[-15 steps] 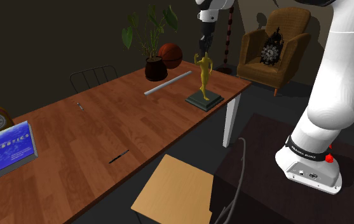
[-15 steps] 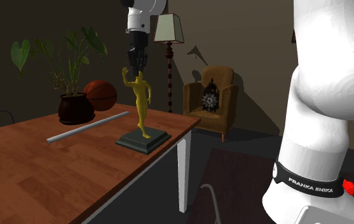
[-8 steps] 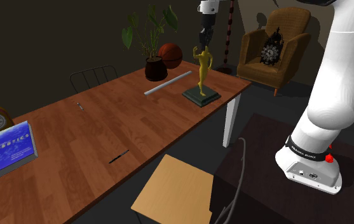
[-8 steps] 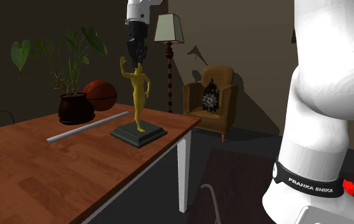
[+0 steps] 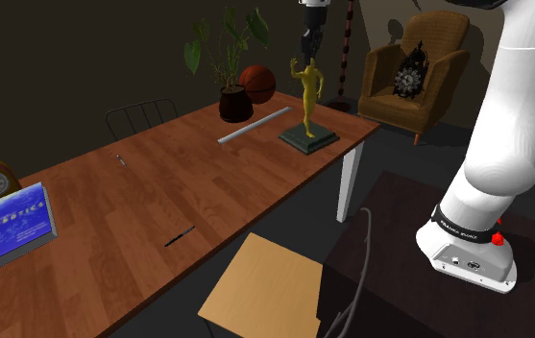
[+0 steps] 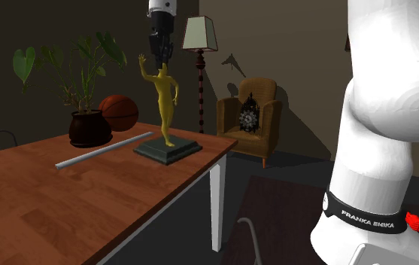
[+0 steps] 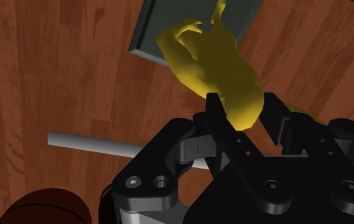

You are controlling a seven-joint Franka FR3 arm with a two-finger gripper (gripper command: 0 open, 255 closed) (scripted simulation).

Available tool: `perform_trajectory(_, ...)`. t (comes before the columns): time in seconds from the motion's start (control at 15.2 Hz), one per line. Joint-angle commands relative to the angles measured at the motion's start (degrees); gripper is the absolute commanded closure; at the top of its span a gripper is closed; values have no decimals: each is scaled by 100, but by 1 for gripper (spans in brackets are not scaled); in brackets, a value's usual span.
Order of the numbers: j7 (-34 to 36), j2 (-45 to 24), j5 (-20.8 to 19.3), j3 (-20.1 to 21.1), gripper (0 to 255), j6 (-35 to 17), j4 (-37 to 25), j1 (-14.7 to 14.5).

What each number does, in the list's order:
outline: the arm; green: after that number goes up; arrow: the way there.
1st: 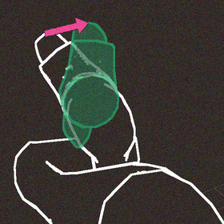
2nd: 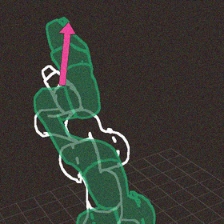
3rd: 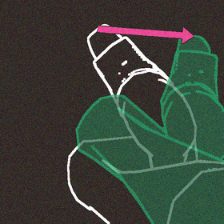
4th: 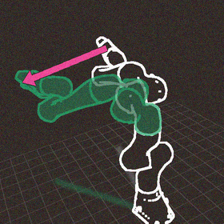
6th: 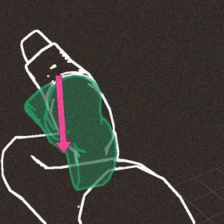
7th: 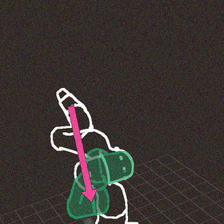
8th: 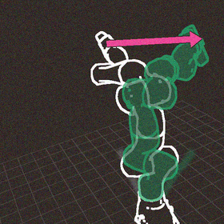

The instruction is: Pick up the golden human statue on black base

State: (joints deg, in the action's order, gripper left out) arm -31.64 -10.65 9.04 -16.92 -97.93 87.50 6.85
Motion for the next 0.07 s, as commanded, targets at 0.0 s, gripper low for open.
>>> perform_trajectory(0.0, 6, 11, -3, -1, 255, 47, -43, 0)
